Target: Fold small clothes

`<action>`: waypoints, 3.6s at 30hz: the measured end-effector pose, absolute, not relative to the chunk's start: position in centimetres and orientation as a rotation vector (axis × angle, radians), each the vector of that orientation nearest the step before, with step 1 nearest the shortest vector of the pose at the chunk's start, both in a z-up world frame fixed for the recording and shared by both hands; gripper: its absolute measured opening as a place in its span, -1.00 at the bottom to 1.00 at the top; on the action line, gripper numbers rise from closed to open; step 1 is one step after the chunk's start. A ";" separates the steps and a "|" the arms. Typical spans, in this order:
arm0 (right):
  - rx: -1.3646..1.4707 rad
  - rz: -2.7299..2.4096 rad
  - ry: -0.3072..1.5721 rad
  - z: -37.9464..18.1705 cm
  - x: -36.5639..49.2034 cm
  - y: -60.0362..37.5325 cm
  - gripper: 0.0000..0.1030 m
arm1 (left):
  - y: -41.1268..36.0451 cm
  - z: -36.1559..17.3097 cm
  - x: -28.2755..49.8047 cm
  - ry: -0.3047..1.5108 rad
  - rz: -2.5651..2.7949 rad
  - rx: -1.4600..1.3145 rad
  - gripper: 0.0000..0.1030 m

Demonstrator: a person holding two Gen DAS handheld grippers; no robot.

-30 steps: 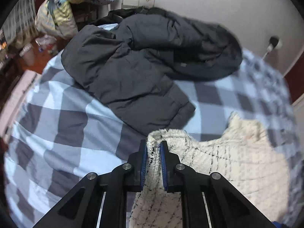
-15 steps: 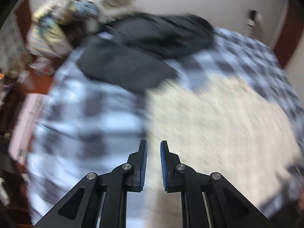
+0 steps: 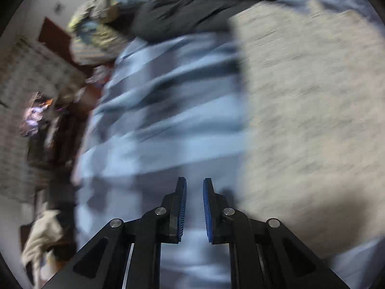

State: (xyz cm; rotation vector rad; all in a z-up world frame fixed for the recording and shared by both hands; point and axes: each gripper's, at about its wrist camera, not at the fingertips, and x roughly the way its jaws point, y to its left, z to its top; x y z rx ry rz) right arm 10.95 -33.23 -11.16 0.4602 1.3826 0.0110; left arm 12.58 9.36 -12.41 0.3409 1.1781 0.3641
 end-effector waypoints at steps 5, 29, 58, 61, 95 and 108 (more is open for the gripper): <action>0.756 -0.121 1.206 -9.4 8.7 -39.8 0.94 | 12.3 -9.4 10.1 1.136 0.327 0.080 -0.76; 1.070 -0.142 1.241 -9.1 2.8 -44.3 0.95 | 6.3 -9.6 7.8 1.223 -0.108 -0.076 -0.76; 1.067 0.052 1.287 -9.8 4.6 -41.6 0.95 | 3.4 -8.7 8.7 1.164 -0.273 0.054 -0.73; 1.074 0.054 1.280 -9.8 4.5 -41.6 0.95 | 3.7 -8.1 8.8 1.134 -0.255 0.092 -0.73; 1.121 0.192 1.239 -9.9 5.4 -40.6 0.95 | 0.4 -5.7 5.0 0.976 -0.579 0.089 1.00; 1.125 0.181 1.238 -10.2 5.3 -41.3 0.95 | 6.7 -10.6 9.0 1.175 -0.325 -0.243 1.00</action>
